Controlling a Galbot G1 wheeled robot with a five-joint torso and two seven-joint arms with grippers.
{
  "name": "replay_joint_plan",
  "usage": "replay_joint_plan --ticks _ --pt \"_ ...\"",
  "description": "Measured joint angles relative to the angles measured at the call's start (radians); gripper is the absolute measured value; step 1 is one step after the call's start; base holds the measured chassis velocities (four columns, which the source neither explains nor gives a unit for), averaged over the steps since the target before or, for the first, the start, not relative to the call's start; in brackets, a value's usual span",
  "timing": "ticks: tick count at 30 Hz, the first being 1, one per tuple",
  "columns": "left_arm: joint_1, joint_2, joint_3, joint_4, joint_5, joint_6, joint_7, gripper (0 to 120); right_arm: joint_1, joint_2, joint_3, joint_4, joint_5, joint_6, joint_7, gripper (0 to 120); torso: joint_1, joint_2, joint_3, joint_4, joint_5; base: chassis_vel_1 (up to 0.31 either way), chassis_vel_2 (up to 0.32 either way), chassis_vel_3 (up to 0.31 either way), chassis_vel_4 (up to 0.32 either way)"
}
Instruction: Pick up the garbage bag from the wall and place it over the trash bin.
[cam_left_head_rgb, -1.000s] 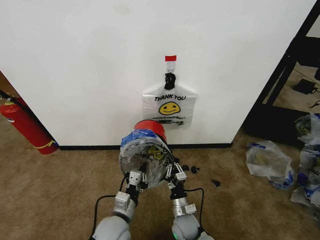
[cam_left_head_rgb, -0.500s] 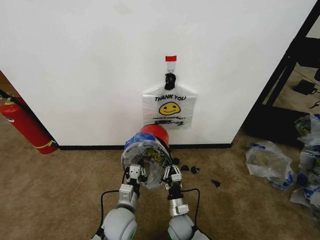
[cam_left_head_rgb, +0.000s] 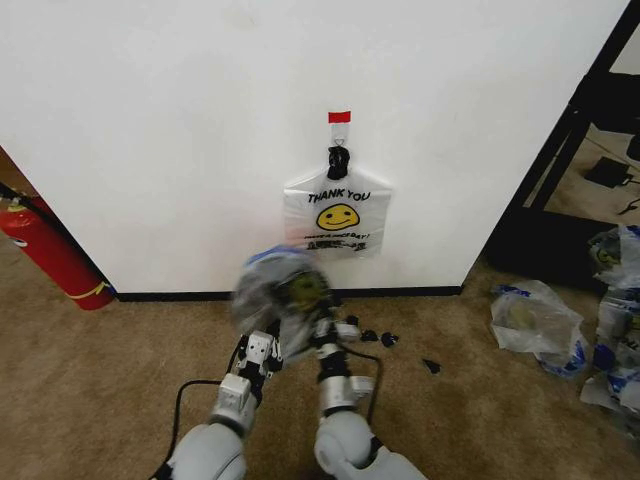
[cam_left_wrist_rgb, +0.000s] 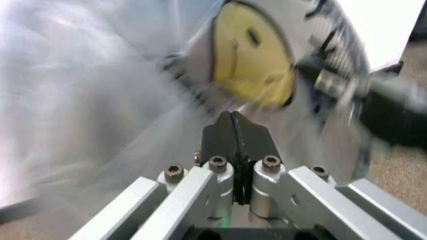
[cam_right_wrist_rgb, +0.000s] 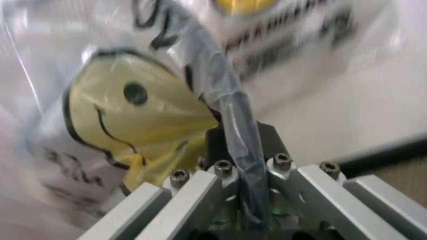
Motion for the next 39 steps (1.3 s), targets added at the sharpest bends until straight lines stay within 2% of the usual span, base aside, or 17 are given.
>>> replay_joint_plan --ticks 1,3,4,5,8,10,12,14,17,18,20,22,23,25,29,35,39 --pt "0.0 0.032 -0.002 -0.027 -0.016 0.007 -0.006 0 0.014 -0.016 -0.014 0.011 0.009 -0.011 0.013 0 0.0 0.0 0.0 -0.0006 -0.002 0.0 0.0 0.0 0.0" --pt "-0.001 0.089 -0.011 -0.069 -0.047 0.022 -0.016 0 0.029 -0.044 -0.048 0.02 0.021 -0.044 0.048 0 0.0 0.0 0.0 -0.0006 0.0003 0.0 0.0 0.0 0.0" --pt "-0.003 0.12 -0.015 -0.089 -0.066 0.029 -0.02 0 0.036 -0.052 -0.059 0.021 0.021 -0.055 0.061 0 0.0 0.0 0.0 -0.0006 -0.0008 0.0 0.0 0.0 0.0" --pt "-0.003 0.12 -0.015 -0.089 -0.066 0.029 -0.02 0 0.036 -0.052 -0.059 0.021 0.021 -0.055 0.061 0 0.0 0.0 0.0 -0.0006 -0.0008 0.0 0.0 0.0 0.0" --pt "-0.007 0.206 -0.024 -0.139 -0.145 0.052 -0.052 0 0.064 -0.061 -0.082 0.021 0.012 -0.077 0.1 0 0.0 0.0 0.0 -0.0002 -0.0018 0.0 0.0 0.0 0.0" --pt "-0.025 0.283 -0.023 -0.182 -0.258 0.083 -0.109 0 0.08 -0.05 -0.095 0.014 -0.013 -0.093 0.131 0 0.0 0.0 0.0 0.0003 -0.0017 0.0 0.0 0.0 0.0" --pt "-0.029 0.296 -0.022 -0.189 -0.28 0.089 -0.124 0 0.083 -0.047 -0.096 0.012 -0.02 -0.096 0.137 0 0.0 0.0 0.0 0.0002 -0.0016 0.0 0.0 0.0 0.0" --pt "-0.051 0.377 -0.012 -0.239 -0.433 0.127 -0.215 0 0.097 -0.026 -0.118 0.001 -0.056 -0.12 0.185 0 0.0 0.0 0.0 -0.0002 -0.0017 0.0 0.0 0.0 0.0" --pt "-0.082 0.442 -0.003 -0.281 -0.622 0.17 -0.298 0 0.11 -0.01 -0.148 -0.012 -0.06 -0.137 0.208 0 0.0 0.0 0.0 0.0001 -0.0017 0.0 0.0 0.0 0.0" --pt "-0.082 0.442 -0.003 -0.281 -0.622 0.17 -0.298 0 0.11 -0.01 -0.148 -0.012 -0.06 -0.137 0.208 0 0.0 0.0 0.0 0.0001 -0.0017 0.0 0.0 0.0 0.0" --pt "-0.112 0.462 0.005 -0.289 -0.732 0.192 -0.338 0 0.123 0.001 -0.173 -0.023 -0.042 -0.139 0.202 0 0.0 0.0 0.0 0.0002 -0.0017 0.0 0.0 0.0 0.0" --pt "-0.156 0.46 0.018 -0.286 -0.823 0.209 -0.368 0 0.128 0.005 -0.185 -0.023 -0.02 -0.139 0.183 0 0.0 0.0 0.0 0.0004 -0.0017 0.0 0.0 0.0 0.0" --pt "-0.156 0.46 0.018 -0.286 -0.823 0.209 -0.368 0 0.128 0.005 -0.185 -0.023 -0.02 -0.139 0.183 0 0.0 0.0 0.0 0.0004 -0.0017 0.0 0.0 0.0 0.0" --pt "-0.239 0.424 0.051 -0.274 -0.941 0.222 -0.408 0 0.13 0.011 -0.193 -0.019 0.004 -0.136 0.157 0 0.0 0.0 0.0 0.0004 -0.0018 0.0 0.0 0.0 0.0" --pt "-0.356 0.331 0.087 -0.243 -1.047 0.23 -0.458 0 0.129 0.018 -0.194 -0.017 0.024 -0.129 0.136 0 0.0 0.0 0.0 -0.0002 -0.0019 0.0 0.0 0.0 0.0" --pt "-0.454 0.259 0.132 -0.165 -1.108 0.233 -0.524 0 0.127 0.018 -0.188 -0.02 0.02 -0.105 0.101 0 0.0 0.0 0.0 0.0001 -0.0017 0.0 0.0 0.0 0.0" --pt "-0.485 0.23 0.163 -0.11 -1.101 0.228 -0.563 0 0.125 0.022 -0.177 -0.025 0.003 -0.091 0.094 0 0.0 0.0 0.0 0.0001 -0.0016 0.0 0.0 0.0 0.0"
